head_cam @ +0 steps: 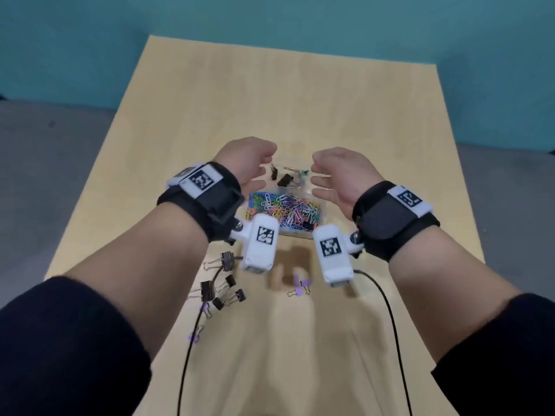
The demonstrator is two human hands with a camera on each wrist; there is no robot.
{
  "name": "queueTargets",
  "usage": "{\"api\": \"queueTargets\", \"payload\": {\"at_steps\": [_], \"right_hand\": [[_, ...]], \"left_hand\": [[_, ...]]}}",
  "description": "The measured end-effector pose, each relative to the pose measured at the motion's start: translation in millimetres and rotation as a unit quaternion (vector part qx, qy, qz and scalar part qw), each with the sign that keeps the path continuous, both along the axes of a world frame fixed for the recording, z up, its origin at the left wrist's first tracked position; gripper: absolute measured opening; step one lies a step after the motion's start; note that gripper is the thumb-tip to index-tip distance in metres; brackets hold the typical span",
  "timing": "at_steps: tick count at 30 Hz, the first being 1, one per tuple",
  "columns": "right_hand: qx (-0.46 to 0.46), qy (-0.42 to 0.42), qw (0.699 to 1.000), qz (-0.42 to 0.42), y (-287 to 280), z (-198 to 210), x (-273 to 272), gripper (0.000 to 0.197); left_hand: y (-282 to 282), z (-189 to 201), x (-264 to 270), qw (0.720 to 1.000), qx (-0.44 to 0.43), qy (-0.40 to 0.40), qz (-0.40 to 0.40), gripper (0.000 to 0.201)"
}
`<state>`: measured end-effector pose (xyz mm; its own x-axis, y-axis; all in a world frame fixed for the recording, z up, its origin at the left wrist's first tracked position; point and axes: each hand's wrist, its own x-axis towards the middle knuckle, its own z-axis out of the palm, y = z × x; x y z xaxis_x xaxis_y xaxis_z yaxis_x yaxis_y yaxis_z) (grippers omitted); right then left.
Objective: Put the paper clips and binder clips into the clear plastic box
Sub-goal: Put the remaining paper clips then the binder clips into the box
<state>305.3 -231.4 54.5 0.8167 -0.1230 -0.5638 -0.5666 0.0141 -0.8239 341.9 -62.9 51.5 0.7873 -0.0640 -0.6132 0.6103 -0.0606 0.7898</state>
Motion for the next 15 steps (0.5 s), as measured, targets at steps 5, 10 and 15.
{"api": "queueTargets", "payload": {"at_steps": [5, 10, 15], "right_hand": [[-0.334, -0.097, 0.911, 0.223, -10, -21, -35, 0.011], [-0.523, -0.109, 0.737, 0.413, 6, -34, -39, 0.009], [-0.599, -0.054, 0.61, 0.516, 23, -24, -27, 0.022]], "left_hand": [[47, 7, -60, 0.996, 0.042, -0.081, -0.004, 0.009], [97, -15, -135, 0.991, 0.115, -0.074, -0.007, 0.01], [119, -20, -201, 0.982, 0.173, -0.066, -0.021, 0.009]]}}
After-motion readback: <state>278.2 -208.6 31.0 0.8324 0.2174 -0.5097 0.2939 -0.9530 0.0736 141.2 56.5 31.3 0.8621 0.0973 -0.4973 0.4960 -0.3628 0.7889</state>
